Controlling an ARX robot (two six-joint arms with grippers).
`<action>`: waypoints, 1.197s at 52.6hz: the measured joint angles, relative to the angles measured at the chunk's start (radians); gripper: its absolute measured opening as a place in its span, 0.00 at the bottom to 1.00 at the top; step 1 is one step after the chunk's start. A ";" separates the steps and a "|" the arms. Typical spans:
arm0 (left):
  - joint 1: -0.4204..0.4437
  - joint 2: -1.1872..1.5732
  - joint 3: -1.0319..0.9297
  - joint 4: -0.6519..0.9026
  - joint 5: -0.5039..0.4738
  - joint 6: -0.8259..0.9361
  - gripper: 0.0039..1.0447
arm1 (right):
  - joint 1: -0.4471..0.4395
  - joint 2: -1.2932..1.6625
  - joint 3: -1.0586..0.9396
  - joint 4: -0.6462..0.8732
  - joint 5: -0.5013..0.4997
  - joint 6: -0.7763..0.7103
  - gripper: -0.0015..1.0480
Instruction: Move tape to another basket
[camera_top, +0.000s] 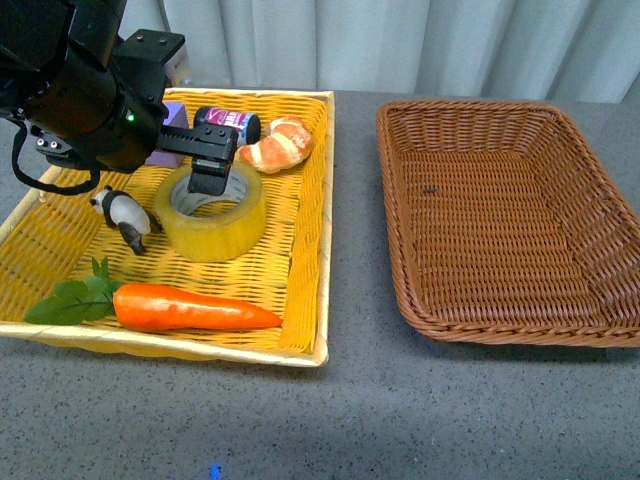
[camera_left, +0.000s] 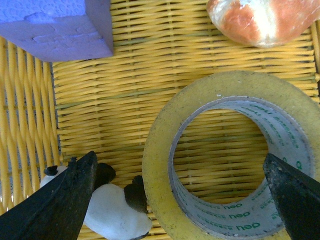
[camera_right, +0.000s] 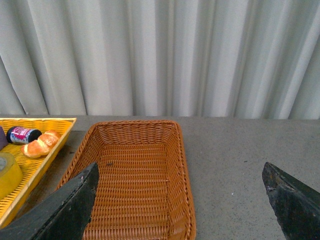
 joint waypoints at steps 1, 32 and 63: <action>0.001 0.003 0.002 -0.001 0.000 0.004 0.94 | 0.000 0.000 0.000 0.000 0.000 0.000 0.91; 0.012 0.087 0.078 -0.021 -0.005 0.036 0.72 | 0.000 0.000 0.000 0.000 0.000 0.000 0.91; 0.015 0.081 0.089 -0.029 0.000 0.047 0.13 | 0.000 0.000 0.000 0.000 0.000 0.000 0.91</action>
